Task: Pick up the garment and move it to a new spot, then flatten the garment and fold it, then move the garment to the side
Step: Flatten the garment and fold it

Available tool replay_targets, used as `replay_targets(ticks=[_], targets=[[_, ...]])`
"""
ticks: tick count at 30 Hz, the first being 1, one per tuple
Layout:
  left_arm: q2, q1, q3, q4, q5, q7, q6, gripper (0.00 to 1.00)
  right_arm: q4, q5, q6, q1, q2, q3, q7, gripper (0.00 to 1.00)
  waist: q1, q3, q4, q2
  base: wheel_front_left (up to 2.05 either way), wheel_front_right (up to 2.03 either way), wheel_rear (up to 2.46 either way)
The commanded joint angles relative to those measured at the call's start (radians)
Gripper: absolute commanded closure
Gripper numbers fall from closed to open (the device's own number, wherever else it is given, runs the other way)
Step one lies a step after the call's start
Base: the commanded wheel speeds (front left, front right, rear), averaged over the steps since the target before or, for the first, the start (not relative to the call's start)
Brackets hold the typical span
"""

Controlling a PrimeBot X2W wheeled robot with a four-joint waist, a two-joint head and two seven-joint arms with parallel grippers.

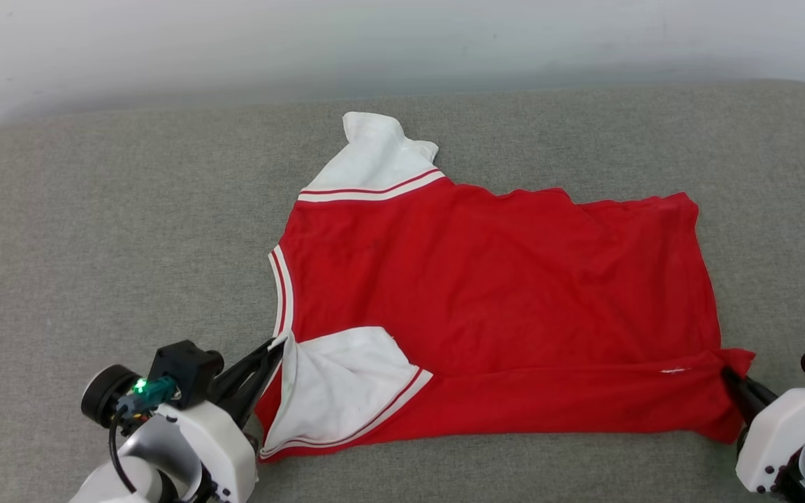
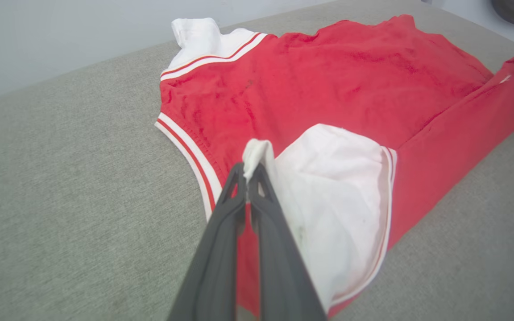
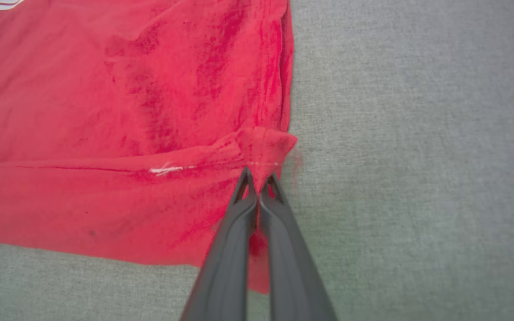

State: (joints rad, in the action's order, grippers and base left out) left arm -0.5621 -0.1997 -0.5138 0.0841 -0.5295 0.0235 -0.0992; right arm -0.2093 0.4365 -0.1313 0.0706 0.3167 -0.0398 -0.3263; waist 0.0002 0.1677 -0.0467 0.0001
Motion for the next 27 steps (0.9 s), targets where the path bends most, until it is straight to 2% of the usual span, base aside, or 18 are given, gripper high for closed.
replay_targets(ticks=[1, 7, 8, 9, 14, 18, 23, 27], targets=[[0.004, -0.021, -0.005, 0.013, 0.007, 0.004, -0.005, 1.00, -0.010, -0.009, 0.001, 0.020, -0.002, 0.003, 0.004, 1.00, -0.0002, 0.003, -0.002, -0.0001, 0.00, 0.00, 0.00], [0.019, -0.090, -0.053, 0.132, 0.021, -0.003, -0.020, 1.00, -0.063, -0.020, 0.001, 0.060, -0.002, 0.029, 0.010, 1.00, -0.0002, 0.014, -0.008, -0.0001, 0.00, 0.00, 0.00], [0.021, -0.101, -0.058, 0.149, 0.029, 0.005, -0.021, 0.51, -0.071, -0.020, 0.001, 0.063, -0.001, 0.039, 0.003, 0.77, -0.0002, 0.015, -0.009, -0.0001, 0.00, 0.00, 0.00], [0.028, -0.111, -0.061, 0.171, 0.032, 0.012, -0.021, 0.00, -0.078, -0.015, 0.001, 0.067, -0.003, 0.043, 0.005, 0.00, -0.0002, 0.014, -0.011, -0.0001, 0.00, 0.00, 0.00], [0.060, -0.130, -0.059, 0.256, 0.037, 0.061, -0.003, 0.00, -0.090, -0.036, 0.001, 0.087, -0.001, 0.038, 0.047, 0.00, -0.0002, -0.002, -0.014, -0.0001, 0.00, 0.00, 0.00], [0.085, -0.082, -0.020, 0.274, -0.005, 0.121, 0.030, 0.00, -0.057, -0.057, 0.001, 0.074, 0.016, 0.085, 0.051, 0.00, -0.0002, -0.035, -0.022, -0.0001, 0.00, 0.00, 0.00], [0.088, 0.001, 0.039, 0.211, -0.055, 0.173, 0.091, 0.00, 0.019, -0.076, 0.001, 0.025, 0.031, 0.079, 0.035, 0.00, -0.0002, -0.067, -0.020, -0.0001, 0.00, 0.00, 0.00], [0.079, 0.087, 0.069, 0.118, -0.089, 0.175, 0.140, 0.00, 0.082, -0.099, 0.001, -0.031, 0.011, 0.042, -0.036, 0.00, -0.0002, -0.079, -0.016, -0.0001, 0.00, 0.00, 0.00]])
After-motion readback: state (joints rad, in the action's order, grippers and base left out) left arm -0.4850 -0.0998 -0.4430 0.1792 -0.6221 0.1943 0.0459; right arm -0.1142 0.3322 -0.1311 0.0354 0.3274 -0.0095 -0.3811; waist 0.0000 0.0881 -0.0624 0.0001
